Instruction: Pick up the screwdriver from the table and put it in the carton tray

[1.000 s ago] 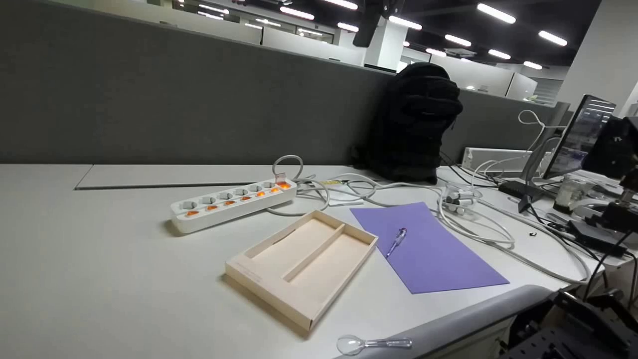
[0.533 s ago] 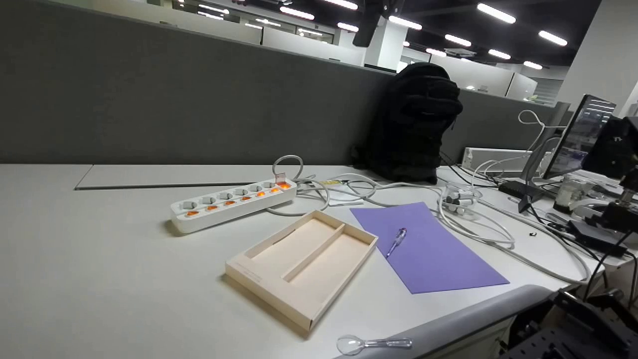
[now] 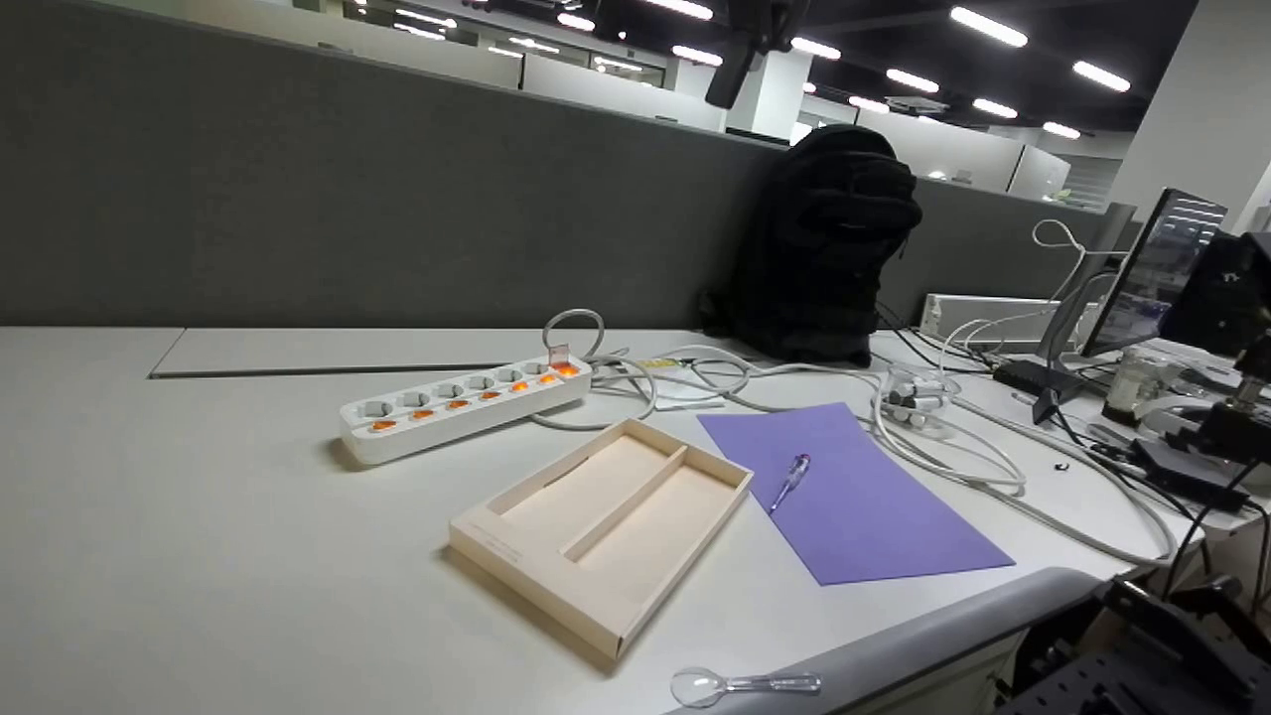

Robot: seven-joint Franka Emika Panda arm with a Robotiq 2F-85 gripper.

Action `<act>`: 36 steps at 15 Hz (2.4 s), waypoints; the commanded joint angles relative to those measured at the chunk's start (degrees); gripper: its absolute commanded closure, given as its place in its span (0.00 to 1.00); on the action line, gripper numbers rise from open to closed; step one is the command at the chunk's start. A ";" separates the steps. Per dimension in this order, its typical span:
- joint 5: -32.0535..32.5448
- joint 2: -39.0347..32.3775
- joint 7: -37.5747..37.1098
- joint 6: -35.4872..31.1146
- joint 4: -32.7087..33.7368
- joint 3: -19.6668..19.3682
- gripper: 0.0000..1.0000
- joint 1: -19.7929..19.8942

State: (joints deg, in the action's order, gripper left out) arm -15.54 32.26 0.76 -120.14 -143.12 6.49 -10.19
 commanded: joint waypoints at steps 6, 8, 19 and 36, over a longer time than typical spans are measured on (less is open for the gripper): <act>6.20 -3.49 -9.58 -15.11 -6.73 -0.25 0.00 9.33; 6.85 -5.37 -11.53 -16.42 -7.45 -0.91 0.00 10.97; 6.51 -18.51 -16.65 -27.42 -11.01 -5.55 0.00 16.11; 6.29 -34.46 -28.14 -37.81 -6.47 -9.60 0.00 18.40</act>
State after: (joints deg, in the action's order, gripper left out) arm -10.08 3.09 -22.10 -156.44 -152.96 -1.56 7.96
